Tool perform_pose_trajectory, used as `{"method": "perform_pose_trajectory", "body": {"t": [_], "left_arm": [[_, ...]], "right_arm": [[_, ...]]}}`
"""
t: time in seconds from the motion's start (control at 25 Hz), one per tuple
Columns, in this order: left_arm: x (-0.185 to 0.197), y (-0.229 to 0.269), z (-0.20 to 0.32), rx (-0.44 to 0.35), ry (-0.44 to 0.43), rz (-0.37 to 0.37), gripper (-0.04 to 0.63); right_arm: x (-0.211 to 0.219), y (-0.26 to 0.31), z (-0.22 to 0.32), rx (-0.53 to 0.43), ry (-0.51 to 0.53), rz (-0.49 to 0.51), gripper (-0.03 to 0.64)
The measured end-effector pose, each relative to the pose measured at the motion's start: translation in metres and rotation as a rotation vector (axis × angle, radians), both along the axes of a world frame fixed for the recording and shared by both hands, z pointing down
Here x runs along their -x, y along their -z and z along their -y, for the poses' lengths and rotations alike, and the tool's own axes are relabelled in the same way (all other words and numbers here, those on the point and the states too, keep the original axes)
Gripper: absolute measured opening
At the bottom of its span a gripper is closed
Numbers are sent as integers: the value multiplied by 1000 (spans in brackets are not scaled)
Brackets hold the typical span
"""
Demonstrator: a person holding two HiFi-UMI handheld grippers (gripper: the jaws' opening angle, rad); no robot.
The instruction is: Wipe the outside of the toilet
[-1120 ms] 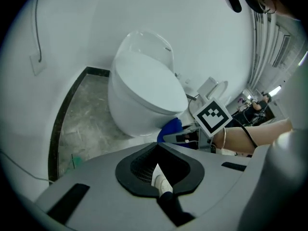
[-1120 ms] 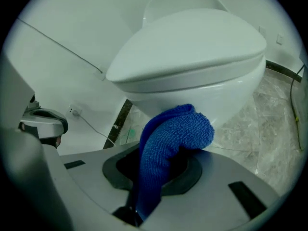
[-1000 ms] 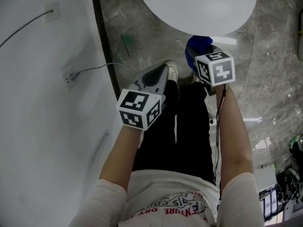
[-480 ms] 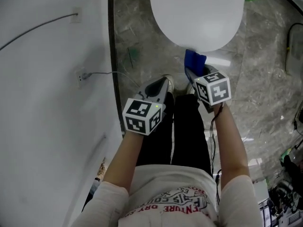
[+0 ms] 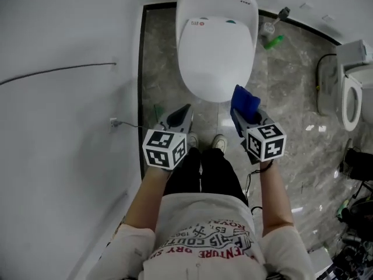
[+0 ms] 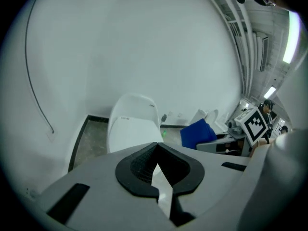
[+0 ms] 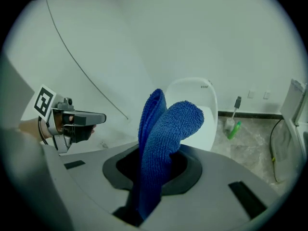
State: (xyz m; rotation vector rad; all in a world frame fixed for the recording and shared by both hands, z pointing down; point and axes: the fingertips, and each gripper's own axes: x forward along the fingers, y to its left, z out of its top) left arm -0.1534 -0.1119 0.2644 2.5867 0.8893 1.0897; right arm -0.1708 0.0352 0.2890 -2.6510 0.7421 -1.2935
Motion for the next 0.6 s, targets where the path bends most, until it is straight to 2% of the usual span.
{"method": "perform_pose_trajectory", "body": {"t": [0.24,0.44,0.6], "left_arm": [[-40,146,0,23,22,-189,6],[-50,235,3,19,29,-299,6],[-59,300,0,-10,8,-399,6]], "right_arm": [[-27,154,-7,-105,-68,-149,72],[-40,251,-7,-71,-64,-289,72],[-41,316,-8,-81,-87,-387,72]]}}
